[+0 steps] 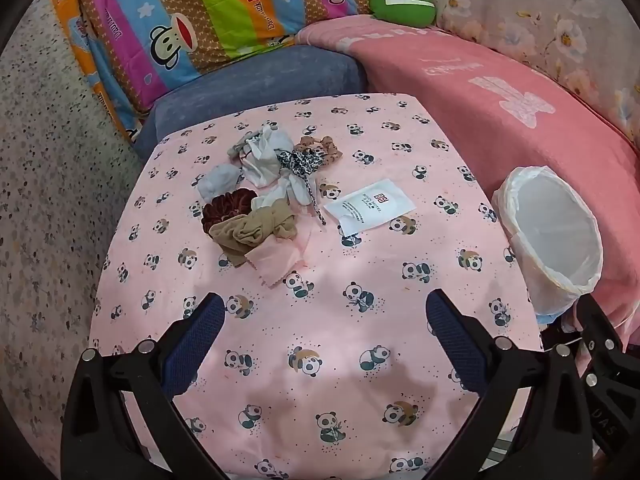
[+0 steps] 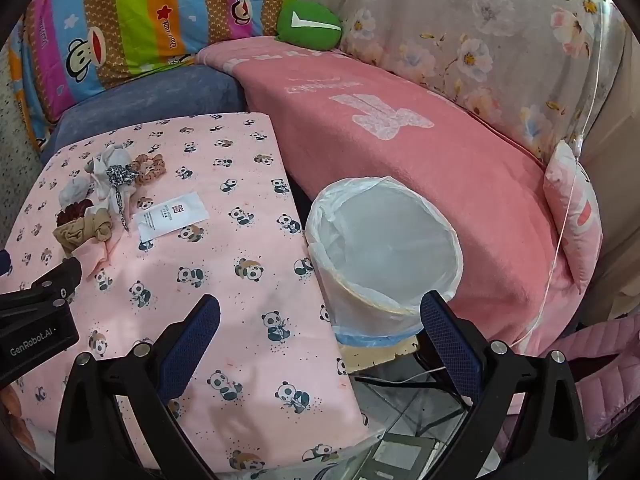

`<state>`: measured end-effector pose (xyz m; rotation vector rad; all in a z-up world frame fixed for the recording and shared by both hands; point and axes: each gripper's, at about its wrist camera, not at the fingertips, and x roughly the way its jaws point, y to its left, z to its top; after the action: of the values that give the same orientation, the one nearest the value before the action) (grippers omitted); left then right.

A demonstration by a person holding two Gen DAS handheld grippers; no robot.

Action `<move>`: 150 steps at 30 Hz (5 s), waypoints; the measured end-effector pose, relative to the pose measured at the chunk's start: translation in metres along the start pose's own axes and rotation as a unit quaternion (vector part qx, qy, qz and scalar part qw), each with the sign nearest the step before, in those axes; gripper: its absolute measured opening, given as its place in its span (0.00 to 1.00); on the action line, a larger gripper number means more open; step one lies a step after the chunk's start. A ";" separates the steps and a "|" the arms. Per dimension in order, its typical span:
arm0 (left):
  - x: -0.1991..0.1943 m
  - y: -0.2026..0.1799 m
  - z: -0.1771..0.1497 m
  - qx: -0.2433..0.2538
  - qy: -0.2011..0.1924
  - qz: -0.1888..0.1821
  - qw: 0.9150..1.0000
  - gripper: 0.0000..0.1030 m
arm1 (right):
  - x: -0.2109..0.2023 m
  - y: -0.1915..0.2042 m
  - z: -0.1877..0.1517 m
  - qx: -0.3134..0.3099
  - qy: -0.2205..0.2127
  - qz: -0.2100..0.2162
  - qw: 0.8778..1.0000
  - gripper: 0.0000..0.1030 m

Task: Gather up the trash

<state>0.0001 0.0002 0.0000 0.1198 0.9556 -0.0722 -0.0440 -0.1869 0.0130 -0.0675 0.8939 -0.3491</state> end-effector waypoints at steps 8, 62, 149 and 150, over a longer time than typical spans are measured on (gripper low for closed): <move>0.000 0.000 0.000 -0.003 0.000 -0.002 1.000 0.93 | 0.000 -0.001 0.000 0.002 -0.003 -0.001 1.000 0.95; -0.004 0.000 0.004 -0.007 -0.010 -0.001 1.000 0.93 | 0.000 0.001 0.003 -0.002 -0.007 -0.008 1.000 0.95; 0.020 -0.010 0.025 0.021 -0.050 -0.034 0.998 0.93 | 0.022 -0.002 0.022 0.029 -0.010 -0.018 0.999 0.95; 0.021 -0.011 0.025 0.021 -0.052 -0.036 0.998 0.93 | 0.024 -0.002 0.023 0.030 -0.009 -0.018 0.999 0.95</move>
<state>0.0317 -0.0138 -0.0035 0.1201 0.8545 -0.1628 -0.0133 -0.1980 0.0095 -0.0311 0.8639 -0.4089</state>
